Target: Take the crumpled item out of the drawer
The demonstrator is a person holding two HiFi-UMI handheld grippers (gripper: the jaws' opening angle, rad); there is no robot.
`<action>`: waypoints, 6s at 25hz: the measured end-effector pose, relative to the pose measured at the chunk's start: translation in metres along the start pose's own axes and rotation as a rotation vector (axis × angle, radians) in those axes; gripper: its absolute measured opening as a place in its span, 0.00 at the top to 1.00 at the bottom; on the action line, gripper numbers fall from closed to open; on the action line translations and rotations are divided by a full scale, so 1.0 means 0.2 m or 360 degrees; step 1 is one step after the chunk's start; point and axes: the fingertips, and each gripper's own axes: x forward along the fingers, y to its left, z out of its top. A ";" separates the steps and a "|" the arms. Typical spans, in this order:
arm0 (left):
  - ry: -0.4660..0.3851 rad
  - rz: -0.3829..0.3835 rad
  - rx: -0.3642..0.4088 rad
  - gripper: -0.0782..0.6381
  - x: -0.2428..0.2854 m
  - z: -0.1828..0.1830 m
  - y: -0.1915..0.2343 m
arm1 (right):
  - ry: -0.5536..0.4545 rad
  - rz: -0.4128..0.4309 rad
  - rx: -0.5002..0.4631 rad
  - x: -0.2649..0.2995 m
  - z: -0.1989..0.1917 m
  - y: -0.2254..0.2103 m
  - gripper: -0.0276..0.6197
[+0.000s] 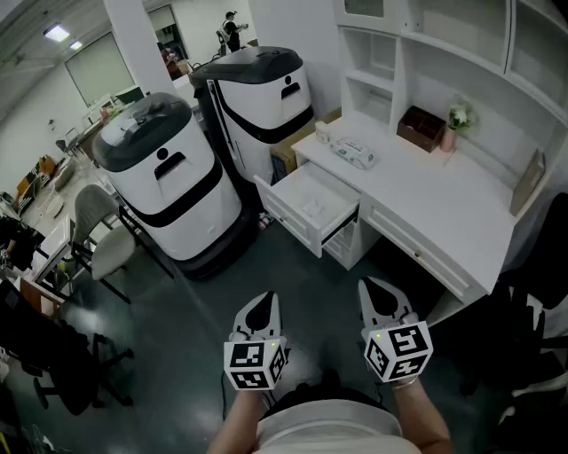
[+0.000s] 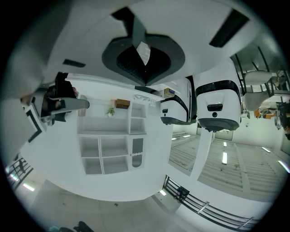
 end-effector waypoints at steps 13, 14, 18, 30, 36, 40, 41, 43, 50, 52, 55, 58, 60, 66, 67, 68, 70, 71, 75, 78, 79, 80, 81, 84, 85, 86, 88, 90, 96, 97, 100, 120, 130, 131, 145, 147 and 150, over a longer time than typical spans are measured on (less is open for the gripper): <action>-0.0003 0.0033 0.0010 0.90 0.04 0.01 -0.02 | 0.0003 0.0045 0.0072 0.04 -0.05 -0.06 0.95; -0.0001 0.0035 0.0010 0.90 0.05 0.01 -0.02 | 0.0002 0.0053 0.0074 0.04 -0.05 -0.06 0.95; 0.0010 0.0050 0.0004 0.90 0.06 -0.01 -0.01 | 0.0010 0.0048 0.0069 0.07 -0.05 -0.08 0.95; 0.0031 0.0071 -0.0027 0.90 0.12 -0.01 0.00 | 0.0152 0.0076 0.0082 0.15 -0.13 -0.13 0.87; 0.0041 0.0083 -0.0027 0.90 0.16 -0.01 0.00 | 0.0216 0.0093 0.0093 0.20 -0.17 -0.15 0.81; 0.0065 0.0095 -0.0035 0.90 0.19 -0.03 0.03 | 0.0248 0.0105 0.0100 0.26 -0.18 -0.15 0.79; 0.0073 0.0098 -0.0036 0.90 0.21 -0.04 0.05 | 0.0253 0.0106 0.0103 0.28 -0.19 -0.15 0.79; 0.0088 0.0104 -0.0039 0.90 0.25 -0.05 0.09 | 0.0262 0.0099 0.0104 0.33 -0.19 -0.16 0.79; 0.0089 0.0112 -0.0064 0.90 0.51 0.00 0.26 | 0.0277 0.0064 0.0099 0.57 -0.15 -0.24 0.79; 0.0090 0.0099 -0.0062 0.90 0.60 0.02 0.31 | 0.0274 0.0043 0.0107 0.67 -0.13 -0.27 0.79; 0.0097 0.0080 -0.0067 0.90 0.74 0.06 0.38 | 0.0277 0.0019 0.0116 0.82 -0.10 -0.31 0.79; 0.0114 0.0067 -0.0075 0.90 0.89 0.08 0.47 | 0.0285 0.0003 0.0111 0.97 -0.07 -0.34 0.79; 0.0129 0.0057 -0.0079 0.90 0.97 0.10 0.52 | 0.0304 -0.0006 0.0113 1.06 -0.06 -0.36 0.80; 0.0113 0.0029 -0.0085 0.90 1.21 0.21 0.70 | 0.0311 -0.0045 0.0104 1.33 0.00 -0.40 0.80; 0.0113 0.0024 -0.0087 0.90 1.24 0.22 0.73 | 0.0312 -0.0057 0.0101 1.37 0.01 -0.41 0.80; 0.0112 0.0019 -0.0089 0.90 1.27 0.23 0.75 | 0.0312 -0.0068 0.0101 1.40 0.02 -0.41 0.80; 0.0107 0.0007 -0.0090 0.90 1.32 0.25 0.80 | 0.0306 -0.0086 0.0103 1.46 0.04 -0.42 0.80; 0.0103 0.0002 -0.0091 0.90 1.35 0.26 0.82 | 0.0301 -0.0093 0.0102 1.49 0.06 -0.42 0.80; 0.0092 -0.0015 -0.0095 0.90 1.42 0.29 0.89 | 0.0294 -0.0117 0.0077 1.57 0.09 -0.42 0.80; 0.0089 -0.0023 -0.0111 0.90 1.45 0.30 0.93 | 0.0283 -0.0140 0.0069 1.61 0.13 -0.41 0.80; 0.0088 -0.0028 -0.0116 0.90 1.46 0.31 0.94 | 0.0275 -0.0145 0.0068 1.62 0.14 -0.41 0.80; 0.0087 -0.0033 -0.0118 0.90 1.47 0.31 0.94 | 0.0268 -0.0147 0.0064 1.62 0.15 -0.40 0.80; 0.0087 -0.0040 -0.0119 0.90 1.48 0.32 0.95 | 0.0263 -0.0148 0.0058 1.63 0.16 -0.40 0.80; 0.0093 -0.0058 -0.0114 0.90 1.50 0.31 0.95 | 0.0256 -0.0146 0.0035 1.64 0.17 -0.39 0.80; 0.0096 -0.0063 -0.0113 0.90 1.50 0.31 0.94 | 0.0257 -0.0145 0.0028 1.64 0.17 -0.39 0.80; 0.0099 -0.0068 -0.0112 0.90 1.50 0.31 0.94 | 0.0258 -0.0146 0.0021 1.65 0.17 -0.40 0.80; 0.0102 -0.0076 -0.0109 0.90 1.51 0.31 0.94 | 0.0253 -0.0147 0.0009 1.65 0.18 -0.40 0.80; 0.0100 -0.0076 -0.0102 0.90 1.51 0.31 0.94 | 0.0239 -0.0148 0.0009 1.66 0.19 -0.41 0.80; 0.0096 -0.0055 -0.0082 0.90 1.55 0.34 0.98 | 0.0220 -0.0129 0.0043 1.73 0.21 -0.44 0.80; 0.0100 -0.0054 -0.0082 0.90 1.56 0.33 0.98 | 0.0222 -0.0126 0.0043 1.75 0.21 -0.45 0.80; 0.0121 -0.0047 -0.0086 0.90 1.60 0.32 1.00 | 0.0237 -0.0103 0.0041 1.79 0.21 -0.47 0.80; 0.0212 0.0163 -0.0139 0.90 1.85 0.30 1.18 | 0.0570 0.0130 0.0026 2.26 -0.09 -0.62 0.80; 0.0276 0.0259 -0.0180 0.90 1.93 0.26 1.23 | 0.0857 0.0244 -0.0018 2.44 -0.41 -0.65 0.79; 0.0281 0.0268 -0.0185 0.90 1.94 0.25 1.24 | 0.0891 0.0254 -0.0023 2.45 -0.44 -0.65 0.79; 0.0368 0.0337 -0.0225 0.90 1.99 0.18 1.25 | 0.1299 0.0350 -0.0187 2.58 -0.89 -0.68 0.79; 0.0376 0.0345 -0.0227 0.90 1.99 0.17 1.25 | 0.1342 0.0356 -0.0186 2.59 -0.94 -0.69 0.80; 0.0387 0.0363 -0.0239 0.90 2.00 0.16 1.25 | 0.1407 0.0346 -0.0179 2.61 -1.01 -0.72 0.80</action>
